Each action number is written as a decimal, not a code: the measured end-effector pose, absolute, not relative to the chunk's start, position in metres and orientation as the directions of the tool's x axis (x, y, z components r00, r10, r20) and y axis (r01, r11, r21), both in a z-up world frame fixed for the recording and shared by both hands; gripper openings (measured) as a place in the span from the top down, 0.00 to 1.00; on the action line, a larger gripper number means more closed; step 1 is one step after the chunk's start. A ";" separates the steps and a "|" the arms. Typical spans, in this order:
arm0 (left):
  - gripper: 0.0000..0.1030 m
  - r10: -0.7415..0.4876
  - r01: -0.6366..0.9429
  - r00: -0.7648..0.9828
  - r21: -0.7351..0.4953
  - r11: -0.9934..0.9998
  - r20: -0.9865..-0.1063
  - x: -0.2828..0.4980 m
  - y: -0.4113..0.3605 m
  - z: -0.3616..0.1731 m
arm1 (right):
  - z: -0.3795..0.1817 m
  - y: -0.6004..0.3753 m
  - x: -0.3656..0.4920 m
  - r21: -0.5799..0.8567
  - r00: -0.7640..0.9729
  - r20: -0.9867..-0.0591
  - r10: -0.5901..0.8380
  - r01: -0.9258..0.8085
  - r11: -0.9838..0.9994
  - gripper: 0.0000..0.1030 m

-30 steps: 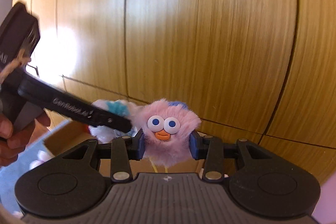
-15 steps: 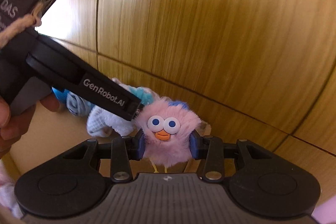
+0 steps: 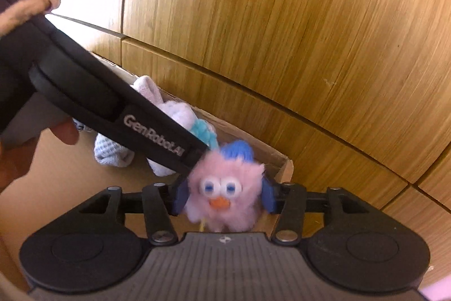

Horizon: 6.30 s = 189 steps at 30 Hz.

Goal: Organize objects
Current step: 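Carry the white bundle and pink toy into the box and open both tools, then move both tools back toward the remaining socks on the towel, then grasp the clear plastic-wrapped bundle with the left tool while the right tool grasps the string-tied white sock, then carry both bundles into the box, lay them beside the others, open both tools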

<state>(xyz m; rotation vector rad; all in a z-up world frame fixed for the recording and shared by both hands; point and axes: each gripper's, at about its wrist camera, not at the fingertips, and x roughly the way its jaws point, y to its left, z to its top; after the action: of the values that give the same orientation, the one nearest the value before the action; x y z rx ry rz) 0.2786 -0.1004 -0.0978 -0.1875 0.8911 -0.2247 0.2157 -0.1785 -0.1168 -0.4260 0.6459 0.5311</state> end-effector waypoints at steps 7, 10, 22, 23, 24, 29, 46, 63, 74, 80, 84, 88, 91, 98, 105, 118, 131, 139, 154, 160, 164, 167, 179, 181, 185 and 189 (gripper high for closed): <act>0.31 -0.280 0.127 0.617 -0.258 0.958 -0.735 0.265 -0.103 -0.081 | -0.124 -0.169 0.202 -0.228 0.690 -0.644 0.330 -0.585 0.778 0.42; 0.28 -0.290 0.126 0.620 -0.272 0.954 -0.729 0.260 -0.102 -0.076 | -0.127 -0.164 0.197 -0.228 0.691 -0.643 0.331 -0.585 0.779 0.36; 0.23 -0.249 0.093 0.651 -0.250 0.964 -0.717 0.233 -0.099 -0.043 | -0.127 -0.148 0.172 -0.211 0.703 -0.632 0.326 -0.561 0.800 0.29; 0.22 -0.236 0.086 0.655 -0.240 0.967 -0.718 0.230 -0.098 -0.040 | -0.127 -0.145 0.169 -0.208 0.700 -0.636 0.325 -0.561 0.801 0.28; 0.20 -0.225 0.079 0.658 -0.231 0.970 -0.719 0.228 -0.096 -0.039 | -0.128 -0.143 0.167 -0.205 0.697 -0.639 0.325 -0.562 0.801 0.28; 0.17 -0.184 0.059 0.673 -0.197 0.979 -0.716 0.211 -0.087 -0.024 | -0.130 -0.137 0.169 -0.199 0.697 -0.639 0.326 -0.559 0.805 0.22; 0.10 -0.072 0.029 0.757 -0.076 0.997 -0.649 0.092 -0.032 -0.003 | -0.027 -0.208 0.073 -0.100 0.752 -0.558 0.351 -0.481 0.871 0.01; 0.01 0.085 -0.103 0.784 0.008 0.995 -0.615 -0.093 0.015 -0.053 | -0.094 -0.123 -0.073 0.036 0.639 -0.585 0.499 -0.594 0.804 0.01; 0.00 0.076 -0.085 0.771 0.015 0.996 -0.632 -0.120 0.022 -0.072 | -0.125 -0.106 -0.042 0.068 0.636 -0.634 0.439 -0.520 0.851 0.60; 0.00 -0.018 0.031 0.787 0.010 0.999 -0.617 -0.095 -0.009 -0.077 | -0.110 -0.148 -0.034 0.112 0.682 -0.585 0.439 -0.469 0.876 0.63; 0.03 -0.052 0.048 0.770 -0.023 0.999 -0.636 -0.072 -0.030 -0.088 | -0.108 -0.167 -0.034 0.098 0.718 -0.563 0.409 -0.433 0.896 0.63; 0.08 -0.041 0.021 0.748 -0.038 0.999 -0.662 -0.054 -0.043 -0.103 | -0.113 -0.180 -0.036 0.104 0.734 -0.546 0.404 -0.419 0.902 0.62; 0.14 -0.049 0.009 0.724 -0.062 0.998 -0.688 -0.043 -0.045 -0.115 | -0.120 -0.186 -0.034 0.122 0.735 -0.538 0.413 -0.416 0.901 0.61; 0.30 -0.073 0.061 0.743 -0.042 0.997 -0.665 -0.038 -0.050 -0.114 | -0.121 -0.175 -0.031 0.132 0.722 -0.538 0.434 -0.436 0.890 0.56; 0.58 -0.075 0.057 0.753 -0.050 0.997 -0.654 -0.043 -0.044 -0.115 | -0.127 -0.154 -0.032 0.123 0.696 -0.559 0.450 -0.467 0.876 0.56; 0.63 -0.093 0.071 0.767 -0.060 0.996 -0.635 -0.071 -0.033 -0.101 | -0.131 -0.146 -0.036 0.143 0.664 -0.566 0.488 -0.504 0.852 0.68; 0.63 -0.090 0.050 0.755 -0.079 0.996 -0.650 -0.078 -0.029 -0.093 | -0.114 -0.171 -0.040 0.171 0.682 -0.541 0.492 -0.483 0.859 0.68; 0.63 -0.095 0.039 0.784 -0.103 0.994 -0.614 -0.060 -0.025 -0.049 | -0.079 -0.191 -0.018 0.189 0.711 -0.494 0.501 -0.474 0.860 0.68; 0.63 -0.043 0.022 0.776 -0.041 0.999 -0.629 0.061 -0.004 -0.006 | -0.030 -0.161 0.089 0.241 0.671 -0.465 0.577 -0.532 0.812 0.68; 0.63 -0.034 0.031 0.749 -0.016 0.999 -0.662 0.099 0.004 -0.036 | -0.059 -0.127 0.143 0.259 0.613 -0.540 0.576 -0.530 0.808 0.68; 0.62 -0.008 0.054 0.734 0.047 0.997 -0.679 0.112 0.005 -0.056 | -0.079 -0.110 0.168 0.250 0.569 -0.592 0.570 -0.543 0.802 0.68; 0.62 0.002 0.085 0.734 0.094 0.992 -0.680 0.118 0.005 -0.066 | -0.093 -0.102 0.182 0.247 0.542 -0.620 0.568 -0.552 0.796 0.68; 0.63 0.035 0.157 0.751 0.229 0.961 -0.659 0.126 0.006 -0.088 | -0.130 -0.083 0.209 0.242 0.438 -0.687 0.579 -0.613 0.752 0.68; 0.63 0.030 0.158 0.757 0.228 0.961 -0.653 0.125 0.008 -0.087 | -0.133 -0.081 0.215 0.236 0.420 -0.701 0.576 -0.627 0.743 0.68; 0.59 0.050 0.163 0.763 0.266 0.950 -0.644 0.126 0.007 -0.088 | -0.138 -0.081 0.227 0.251 0.387 -0.723 0.572 -0.624 0.740 0.68; 0.52 0.051 0.190 0.765 0.301 0.934 -0.642 0.125 0.002 -0.090 | -0.136 -0.080 0.221 0.234 0.375 -0.738 0.561 -0.637 0.734 0.68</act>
<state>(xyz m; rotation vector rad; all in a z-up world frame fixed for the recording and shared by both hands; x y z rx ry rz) 0.1249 0.0020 -0.0896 0.3635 0.6997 -0.0771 0.2208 -0.0805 -0.1359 -0.0951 0.9045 0.7678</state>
